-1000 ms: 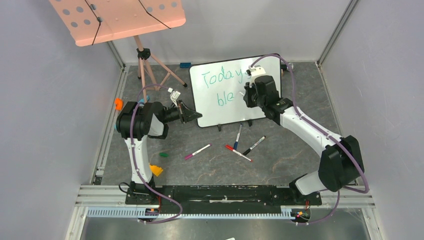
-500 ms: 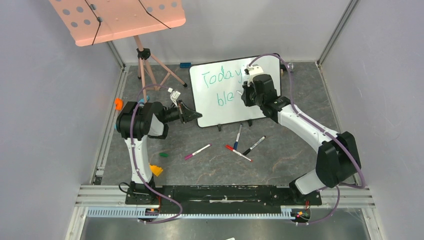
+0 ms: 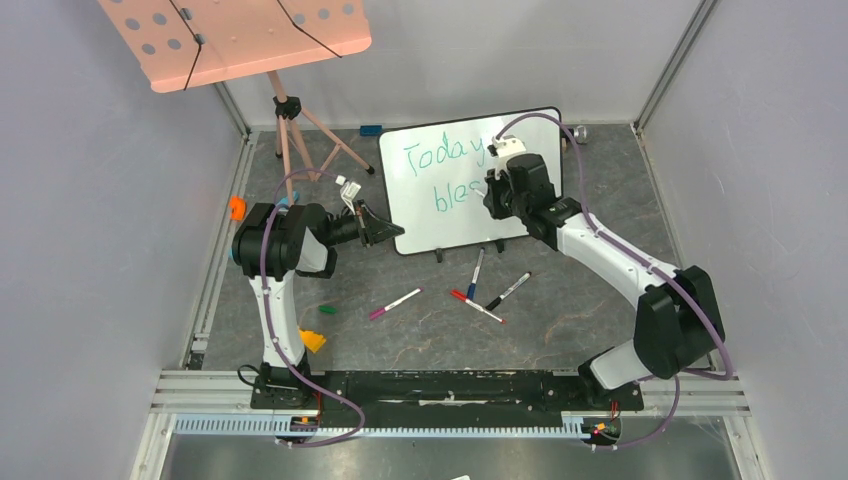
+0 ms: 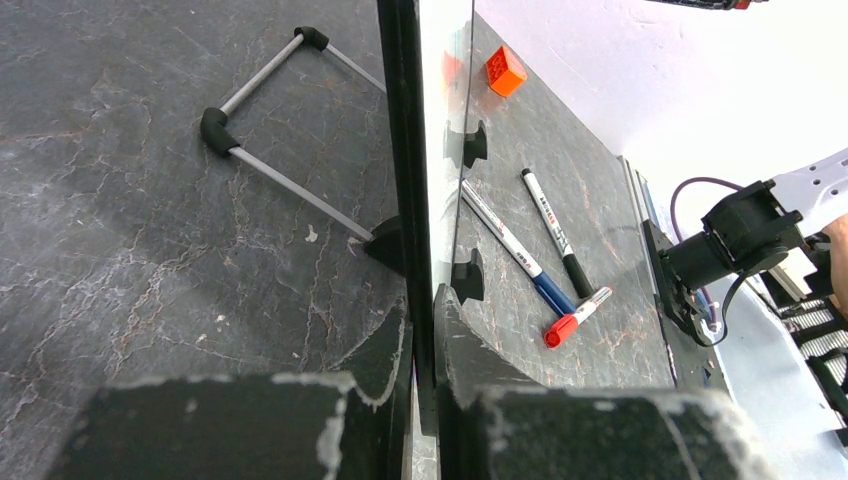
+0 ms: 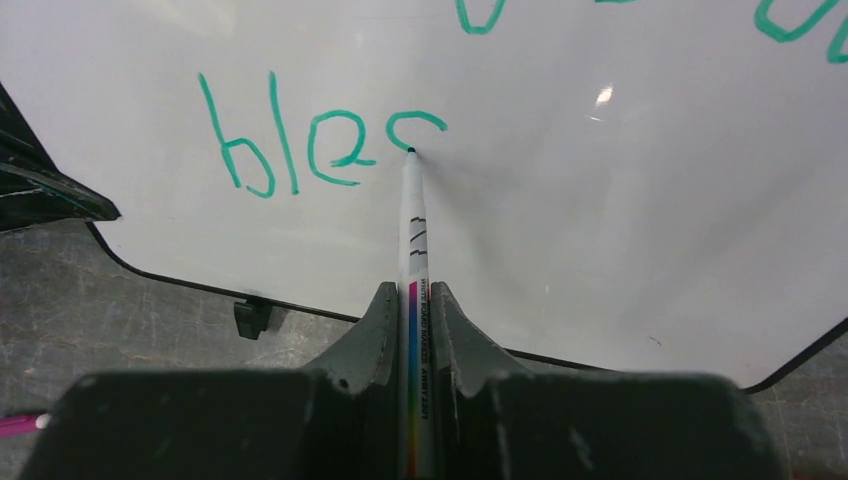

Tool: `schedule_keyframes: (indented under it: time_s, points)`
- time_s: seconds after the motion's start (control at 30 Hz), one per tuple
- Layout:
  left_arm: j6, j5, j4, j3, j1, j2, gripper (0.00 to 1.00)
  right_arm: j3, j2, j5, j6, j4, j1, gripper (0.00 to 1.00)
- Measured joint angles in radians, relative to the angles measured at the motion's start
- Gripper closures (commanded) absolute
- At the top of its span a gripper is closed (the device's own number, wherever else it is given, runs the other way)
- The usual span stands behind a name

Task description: Write a sentence on the whiteboard

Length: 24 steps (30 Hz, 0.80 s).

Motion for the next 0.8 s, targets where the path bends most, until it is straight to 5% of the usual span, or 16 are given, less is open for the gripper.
schedule_keyframes:
  time_s: [0.33, 0.8]
  points:
    - [0.000, 0.000, 0.000, 0.000, 0.000, 0.000, 0.98, -0.042, -0.029, 0.053, -0.014, -0.015, 0.000, 1.00]
    - [0.000, 0.001, 0.001, 0.000, 0.000, 0.000, 0.98, -0.056, -0.033, -0.063, -0.024, -0.014, -0.003, 1.00]
